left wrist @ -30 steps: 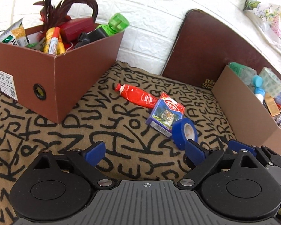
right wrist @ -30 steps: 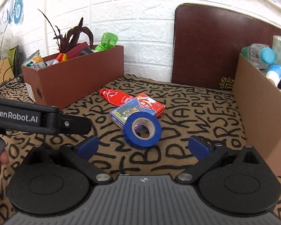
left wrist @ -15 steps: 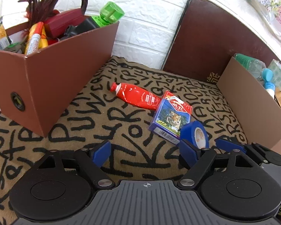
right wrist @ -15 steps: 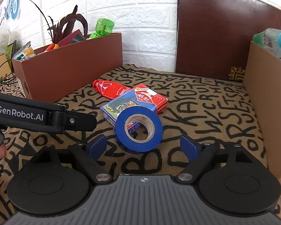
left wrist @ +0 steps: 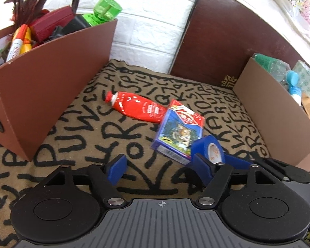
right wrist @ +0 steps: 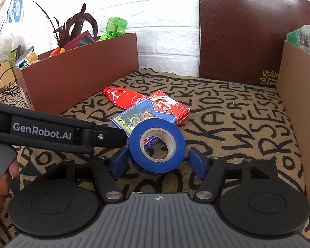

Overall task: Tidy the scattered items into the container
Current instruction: 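Close the right gripper on the blue tape roll, then lift the blue tape roll with the right gripper off the cloth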

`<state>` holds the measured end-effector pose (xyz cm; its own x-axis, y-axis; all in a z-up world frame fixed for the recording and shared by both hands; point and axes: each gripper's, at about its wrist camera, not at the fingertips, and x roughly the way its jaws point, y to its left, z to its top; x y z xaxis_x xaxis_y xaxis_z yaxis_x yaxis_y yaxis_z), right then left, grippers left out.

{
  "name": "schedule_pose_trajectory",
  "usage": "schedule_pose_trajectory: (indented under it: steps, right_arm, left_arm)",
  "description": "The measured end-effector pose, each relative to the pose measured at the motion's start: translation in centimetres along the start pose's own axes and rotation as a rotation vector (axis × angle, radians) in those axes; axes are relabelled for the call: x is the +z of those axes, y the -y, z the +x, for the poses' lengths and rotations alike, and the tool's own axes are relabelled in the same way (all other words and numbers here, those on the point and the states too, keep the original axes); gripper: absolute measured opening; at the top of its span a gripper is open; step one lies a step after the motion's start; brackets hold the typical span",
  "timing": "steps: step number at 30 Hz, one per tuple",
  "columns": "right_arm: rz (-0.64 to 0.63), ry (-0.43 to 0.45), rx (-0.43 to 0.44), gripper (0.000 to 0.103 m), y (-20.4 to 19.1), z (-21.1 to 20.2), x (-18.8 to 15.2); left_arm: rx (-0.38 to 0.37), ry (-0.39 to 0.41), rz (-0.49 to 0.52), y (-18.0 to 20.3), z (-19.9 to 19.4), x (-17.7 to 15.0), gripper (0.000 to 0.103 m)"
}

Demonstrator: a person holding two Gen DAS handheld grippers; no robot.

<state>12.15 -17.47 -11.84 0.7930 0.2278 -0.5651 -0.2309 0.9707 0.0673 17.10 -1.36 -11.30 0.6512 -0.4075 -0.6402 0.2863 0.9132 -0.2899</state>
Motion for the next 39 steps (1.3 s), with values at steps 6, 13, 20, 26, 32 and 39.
schedule_pose_trajectory:
  steps: [6,13,20,26,32,39]
  right_arm:
    - [-0.003,-0.001,-0.003,0.064,0.0,-0.1,0.0]
    - [-0.057,-0.009,0.003,0.064,-0.7,-0.4,-0.3]
    - [-0.129,-0.022,0.061,0.064,-2.6,-1.3,-0.9]
    - [-0.116,-0.042,0.11,0.065,-3.9,-2.5,-1.8]
    - [-0.075,-0.041,0.158,0.067,-4.1,-4.1,-2.2]
    - [-0.06,0.005,0.095,0.065,-3.5,-6.0,-1.7]
  left_arm:
    - [-0.036,-0.017,-0.011,0.3,-0.2,0.1,0.071]
    - [-0.081,-0.011,-0.053,0.2,-1.3,0.0,0.071]
    - [-0.099,-0.054,-0.045,0.5,-1.2,-0.5,0.053]
    - [-0.09,-0.095,-0.07,-0.7,-1.5,-1.5,0.022]
    - [-0.059,-0.089,-0.067,-1.7,-2.9,-2.5,0.021]
    - [-0.033,-0.091,-0.072,-2.7,-4.9,-3.6,0.02]
